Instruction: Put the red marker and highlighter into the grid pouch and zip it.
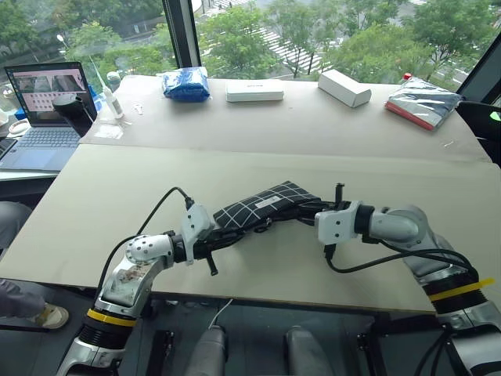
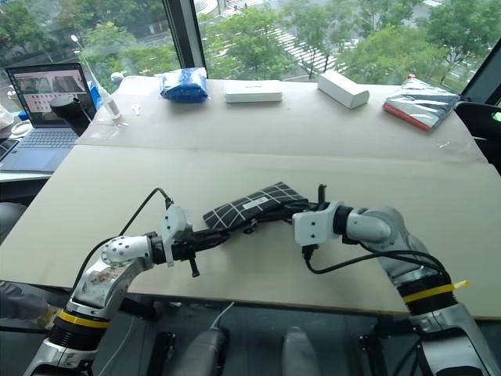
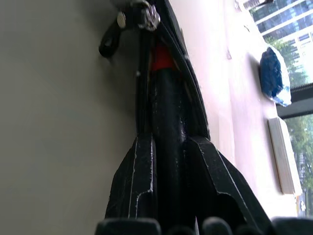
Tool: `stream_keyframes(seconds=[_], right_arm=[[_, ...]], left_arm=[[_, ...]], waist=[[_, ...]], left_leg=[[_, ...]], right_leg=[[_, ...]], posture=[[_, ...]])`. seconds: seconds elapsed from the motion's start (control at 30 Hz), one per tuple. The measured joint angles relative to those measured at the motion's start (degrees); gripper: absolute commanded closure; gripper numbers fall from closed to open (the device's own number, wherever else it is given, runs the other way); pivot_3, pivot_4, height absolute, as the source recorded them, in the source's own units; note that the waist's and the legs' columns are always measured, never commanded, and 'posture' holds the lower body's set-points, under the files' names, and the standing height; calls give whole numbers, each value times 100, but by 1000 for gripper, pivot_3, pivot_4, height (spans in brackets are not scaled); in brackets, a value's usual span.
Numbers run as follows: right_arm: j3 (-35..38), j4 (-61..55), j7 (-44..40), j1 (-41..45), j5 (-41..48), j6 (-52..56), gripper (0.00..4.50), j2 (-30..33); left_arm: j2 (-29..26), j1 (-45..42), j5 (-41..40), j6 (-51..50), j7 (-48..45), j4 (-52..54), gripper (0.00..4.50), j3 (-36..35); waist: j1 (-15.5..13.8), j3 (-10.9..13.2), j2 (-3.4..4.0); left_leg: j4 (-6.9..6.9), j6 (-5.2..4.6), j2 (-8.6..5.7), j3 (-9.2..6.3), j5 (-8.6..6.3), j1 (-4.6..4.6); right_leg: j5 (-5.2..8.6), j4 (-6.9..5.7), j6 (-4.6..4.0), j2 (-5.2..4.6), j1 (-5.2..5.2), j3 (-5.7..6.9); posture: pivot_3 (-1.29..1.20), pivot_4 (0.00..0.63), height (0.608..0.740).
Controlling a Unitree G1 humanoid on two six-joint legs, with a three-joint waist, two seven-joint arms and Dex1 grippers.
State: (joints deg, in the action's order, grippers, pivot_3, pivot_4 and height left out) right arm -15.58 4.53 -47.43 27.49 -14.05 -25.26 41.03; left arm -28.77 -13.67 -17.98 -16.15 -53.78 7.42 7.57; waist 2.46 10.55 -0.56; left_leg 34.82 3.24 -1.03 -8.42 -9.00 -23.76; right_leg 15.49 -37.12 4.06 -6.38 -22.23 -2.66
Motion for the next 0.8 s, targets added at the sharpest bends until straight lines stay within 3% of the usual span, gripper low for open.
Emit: stream_keyframes(seconds=[0.17,0.23,0.27,0.43,0.63,0.7,0.8], right_arm=[[-351,541,183,569,-457,-346,3976,-402],[-431,782,275,741,-602,-455,2966,-548],[-442,879,284,810,-616,-457,2791,-630],[-434,1005,384,921,-611,-444,1026,-741],[-149,1185,549,907,-292,-522,1026,-488],[221,895,223,707,543,49,1026,-405],[954,56,-518,335,2410,2192,1026,-79]], left_arm=[[0,-6,1,22,-33,-1,4500,12],[-2,-6,0,40,-33,-1,4500,10],[-2,-6,0,50,-31,0,4500,9],[-1,18,-3,87,-10,3,4500,5],[0,54,-5,90,32,60,4500,5],[2,52,-10,94,33,65,4500,6],[7,49,-12,94,30,62,4500,10]], waist=[[16,0,0],[14,0,0],[15,0,0],[-1,0,0],[2,0,0],[-6,0,-1],[-18,0,-1]], left_leg=[[-2,1,0,0,0,4],[-4,1,0,0,0,4],[-4,1,0,0,1,3],[-1,2,0,0,1,4],[-2,2,0,0,1,3],[-2,1,0,-2,1,2],[2,1,0,-3,1,-1]], right_leg=[[-1,-3,-2,1,-1,0],[-7,-3,-12,1,-1,0],[-9,-3,-16,1,-1,0],[-12,-3,-20,1,1,0],[-13,-3,-21,1,0,0],[-14,-3,-24,0,3,0],[-18,-3,-30,-1,6,-1]], posture=[[0,150,740],[0,150,740],[0,150,740],[0,150,740],[0,150,740],[0,150,740],[0,150,740]])
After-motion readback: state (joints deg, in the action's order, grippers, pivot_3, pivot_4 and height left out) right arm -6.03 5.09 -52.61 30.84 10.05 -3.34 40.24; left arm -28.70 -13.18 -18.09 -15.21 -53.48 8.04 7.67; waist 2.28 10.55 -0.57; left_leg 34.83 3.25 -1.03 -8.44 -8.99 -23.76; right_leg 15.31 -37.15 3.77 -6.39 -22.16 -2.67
